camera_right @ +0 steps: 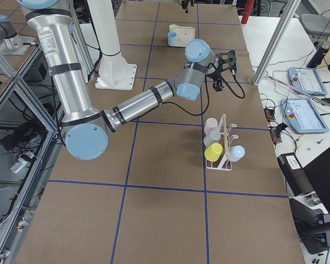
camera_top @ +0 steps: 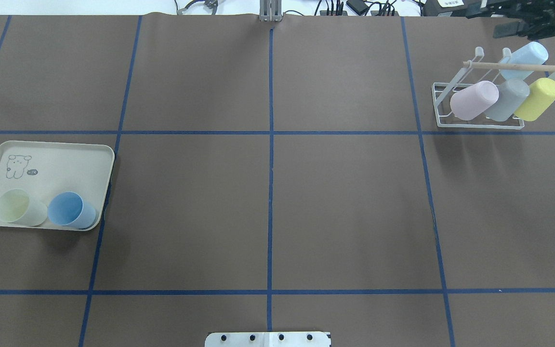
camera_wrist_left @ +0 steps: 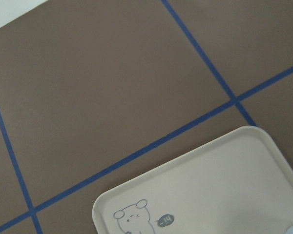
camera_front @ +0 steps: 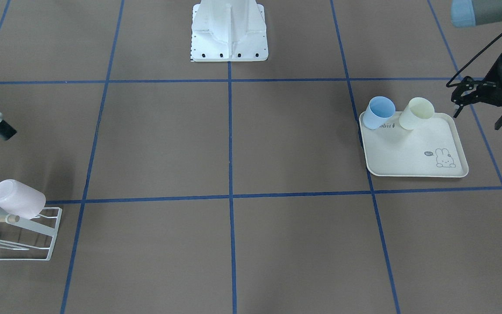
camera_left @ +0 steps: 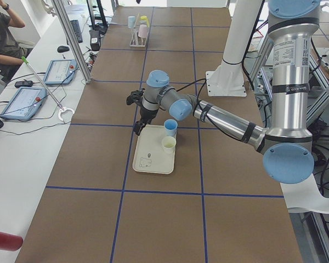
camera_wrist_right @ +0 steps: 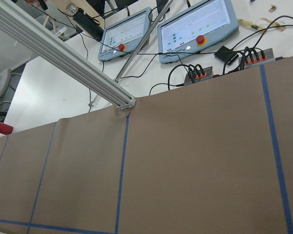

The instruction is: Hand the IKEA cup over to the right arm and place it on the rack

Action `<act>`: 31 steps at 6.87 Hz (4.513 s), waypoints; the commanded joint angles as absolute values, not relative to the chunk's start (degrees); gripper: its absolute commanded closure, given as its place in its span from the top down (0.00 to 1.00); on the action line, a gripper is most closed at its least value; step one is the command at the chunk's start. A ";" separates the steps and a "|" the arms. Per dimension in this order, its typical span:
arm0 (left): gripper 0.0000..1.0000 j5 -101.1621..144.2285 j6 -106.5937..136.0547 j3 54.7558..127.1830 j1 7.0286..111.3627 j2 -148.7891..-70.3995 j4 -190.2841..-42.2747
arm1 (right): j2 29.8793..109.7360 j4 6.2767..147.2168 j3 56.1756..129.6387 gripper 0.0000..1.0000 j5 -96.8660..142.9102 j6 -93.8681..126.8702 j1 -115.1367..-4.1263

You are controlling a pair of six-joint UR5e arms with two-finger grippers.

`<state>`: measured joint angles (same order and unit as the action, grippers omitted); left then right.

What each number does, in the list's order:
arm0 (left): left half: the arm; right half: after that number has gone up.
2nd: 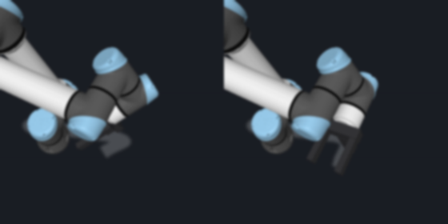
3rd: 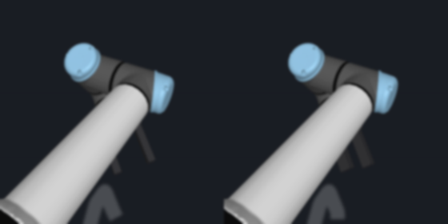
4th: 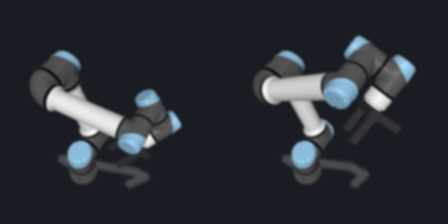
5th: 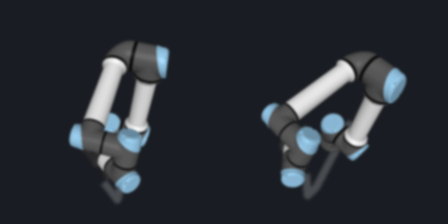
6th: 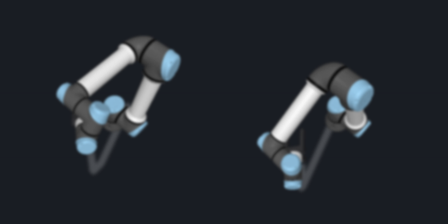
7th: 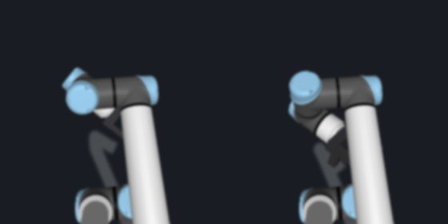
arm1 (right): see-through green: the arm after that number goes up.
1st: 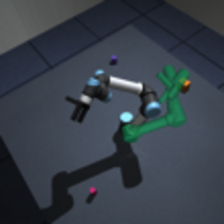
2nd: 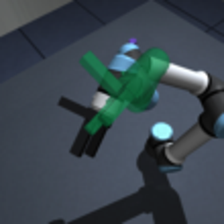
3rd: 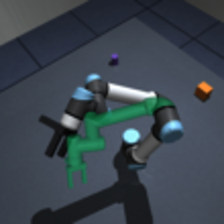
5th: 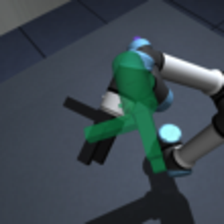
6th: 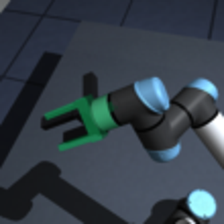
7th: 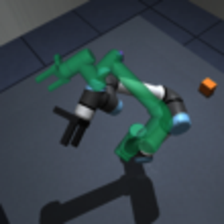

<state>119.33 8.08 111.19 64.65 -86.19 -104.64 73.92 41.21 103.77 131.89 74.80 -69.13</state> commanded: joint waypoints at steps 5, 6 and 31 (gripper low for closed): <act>1.00 121.99 7.64 109.34 56.09 -83.58 -104.06 | 72.07 39.29 103.88 1.00 131.84 80.60 -65.65; 1.00 121.99 7.82 108.99 54.25 -83.58 -104.06 | 71.98 39.29 103.97 1.00 131.84 80.60 -65.65; 0.00 108.04 104.95 112.85 54.17 -111.09 -123.96 | 68.20 20.05 103.54 1.00 102.95 110.12 -50.20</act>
<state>109.78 94.57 112.79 57.40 -109.24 -118.52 68.22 22.54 103.57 107.23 107.81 -52.63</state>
